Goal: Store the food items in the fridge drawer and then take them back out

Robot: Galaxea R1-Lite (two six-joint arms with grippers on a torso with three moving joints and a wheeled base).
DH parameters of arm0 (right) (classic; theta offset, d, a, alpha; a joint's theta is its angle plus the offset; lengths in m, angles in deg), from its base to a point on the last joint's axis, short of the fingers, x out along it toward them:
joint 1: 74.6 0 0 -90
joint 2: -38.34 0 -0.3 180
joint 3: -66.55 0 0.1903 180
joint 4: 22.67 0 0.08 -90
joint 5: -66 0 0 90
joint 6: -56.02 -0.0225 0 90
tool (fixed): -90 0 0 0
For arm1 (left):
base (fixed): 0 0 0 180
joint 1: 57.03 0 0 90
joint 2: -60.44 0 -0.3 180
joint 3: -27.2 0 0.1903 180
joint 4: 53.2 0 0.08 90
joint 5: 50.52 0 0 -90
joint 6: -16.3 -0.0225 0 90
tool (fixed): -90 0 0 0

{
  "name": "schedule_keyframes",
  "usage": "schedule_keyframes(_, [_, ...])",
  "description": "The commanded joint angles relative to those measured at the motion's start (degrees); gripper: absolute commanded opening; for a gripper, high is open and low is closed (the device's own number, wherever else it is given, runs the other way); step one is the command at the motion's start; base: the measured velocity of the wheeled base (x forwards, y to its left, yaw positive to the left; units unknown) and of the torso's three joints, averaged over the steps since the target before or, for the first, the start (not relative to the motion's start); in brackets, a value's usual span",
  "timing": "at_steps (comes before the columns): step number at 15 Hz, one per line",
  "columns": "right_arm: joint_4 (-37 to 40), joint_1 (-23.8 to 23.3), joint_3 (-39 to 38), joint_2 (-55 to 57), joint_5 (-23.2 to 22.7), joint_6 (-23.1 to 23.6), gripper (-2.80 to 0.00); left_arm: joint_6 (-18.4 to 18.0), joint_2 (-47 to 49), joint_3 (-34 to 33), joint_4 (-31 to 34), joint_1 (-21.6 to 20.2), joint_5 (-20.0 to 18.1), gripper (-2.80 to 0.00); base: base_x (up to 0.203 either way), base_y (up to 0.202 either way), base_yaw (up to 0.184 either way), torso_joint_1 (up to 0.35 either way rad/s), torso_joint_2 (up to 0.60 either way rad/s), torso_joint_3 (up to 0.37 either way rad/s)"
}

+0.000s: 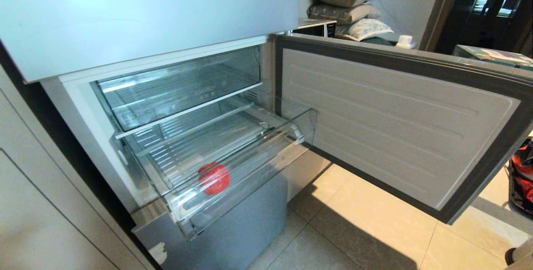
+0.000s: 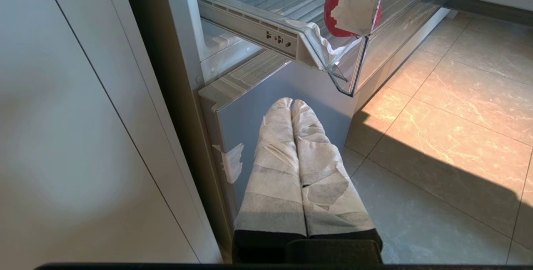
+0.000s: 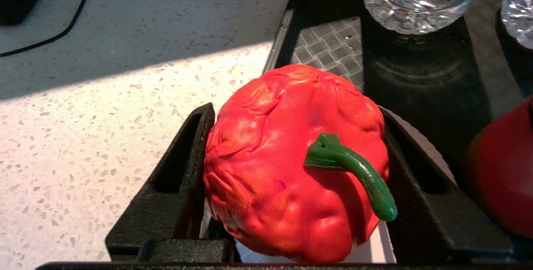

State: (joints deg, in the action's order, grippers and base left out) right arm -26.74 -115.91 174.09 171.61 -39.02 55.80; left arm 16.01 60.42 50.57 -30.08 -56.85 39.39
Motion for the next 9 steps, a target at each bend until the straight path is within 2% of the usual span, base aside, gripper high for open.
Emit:
schedule_keyframes(1, [-0.16, -0.08, -0.27, -2.01, -0.1, -0.01, -2.8, 0.03, -0.06, -0.09, -0.02, -0.01, 0.0, -2.8, 0.0, 0.0, 0.0, 0.0, 0.0, 0.0])
schedule_keyframes(5, [-0.07, -0.01, -4.42, -12.2, -0.01, 0.06, -2.8, -0.04, -0.06, -0.09, -0.02, -0.01, 0.0, -2.8, 0.0, 0.0, 0.0, 0.0, 0.0, 0.0])
schedule_keyframes(9, [0.29, 0.03, -19.14, -30.31, 0.7, 0.85, -2.8, -0.06, -0.06, -0.09, -0.02, -0.01, 0.08, -2.8, 0.0, 0.0, 0.0, 0.0, 0.0, 0.0])
